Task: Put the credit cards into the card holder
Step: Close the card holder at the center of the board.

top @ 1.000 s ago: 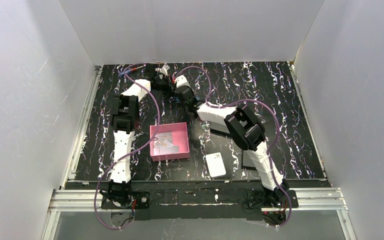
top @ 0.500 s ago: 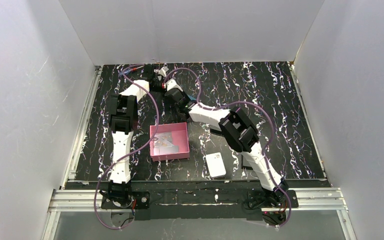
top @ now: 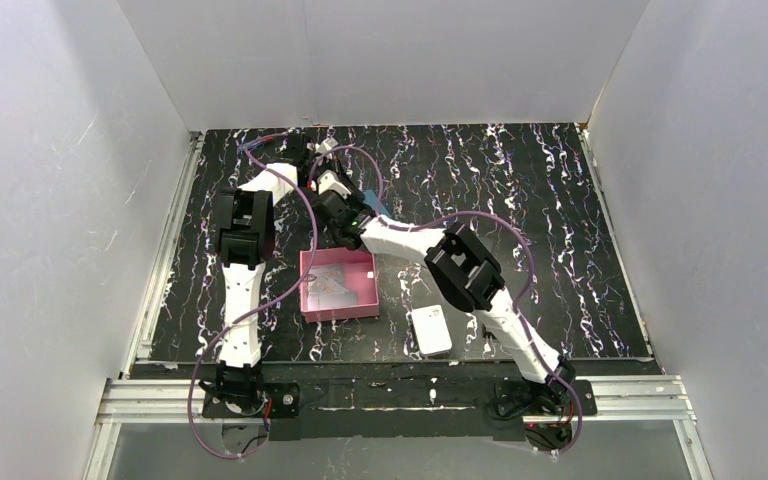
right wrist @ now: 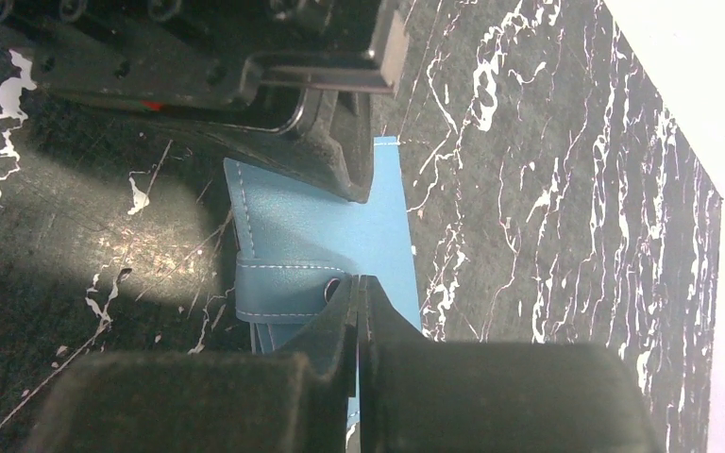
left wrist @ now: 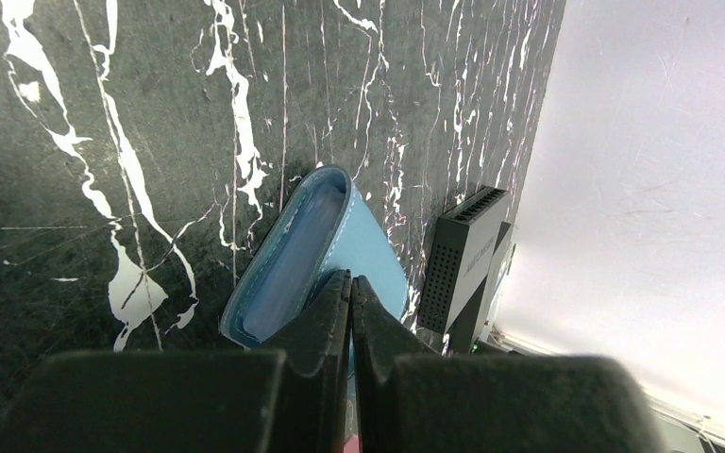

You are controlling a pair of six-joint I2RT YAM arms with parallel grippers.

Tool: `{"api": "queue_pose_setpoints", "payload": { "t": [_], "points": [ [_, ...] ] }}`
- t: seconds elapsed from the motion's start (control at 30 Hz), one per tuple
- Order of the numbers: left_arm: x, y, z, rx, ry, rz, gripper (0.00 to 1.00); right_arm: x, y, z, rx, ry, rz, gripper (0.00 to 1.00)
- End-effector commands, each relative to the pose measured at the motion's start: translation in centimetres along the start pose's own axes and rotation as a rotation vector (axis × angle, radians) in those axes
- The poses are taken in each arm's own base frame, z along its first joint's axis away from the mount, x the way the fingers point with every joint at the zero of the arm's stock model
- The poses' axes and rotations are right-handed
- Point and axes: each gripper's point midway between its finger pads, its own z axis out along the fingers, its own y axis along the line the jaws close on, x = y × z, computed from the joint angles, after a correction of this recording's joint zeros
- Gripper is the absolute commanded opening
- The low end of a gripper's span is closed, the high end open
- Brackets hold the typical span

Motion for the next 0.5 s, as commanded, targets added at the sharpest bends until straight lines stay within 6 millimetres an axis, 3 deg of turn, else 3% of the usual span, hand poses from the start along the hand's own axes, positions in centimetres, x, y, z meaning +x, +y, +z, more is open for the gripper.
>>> {"api": "queue_pose_setpoints", "payload": {
  "t": [0.0, 0.13, 0.27, 0.47],
  "points": [
    [2.5, 2.1, -0.1, -0.085, 0.053, -0.062, 0.0, 18.1, 9.7, -2.1, -0.364, 0.477, -0.303, 0.01],
    [2.0, 1.6, -0.3, -0.08, 0.048, -0.057, 0.0, 13.2, 8.0, -1.6, -0.461, 0.42, -0.081, 0.1],
    [1.7, 1.6, -0.2, -0.079, 0.047, -0.061, 0.0, 7.7, 5.2, -1.1, -0.597, 0.319, 0.172, 0.21],
    [1.9, 2.1, 0.0, -0.082, 0.054, -0.073, 0.0, 1.0, 0.9, -1.1, -0.768, 0.183, 0.476, 0.29]
  ]
}}
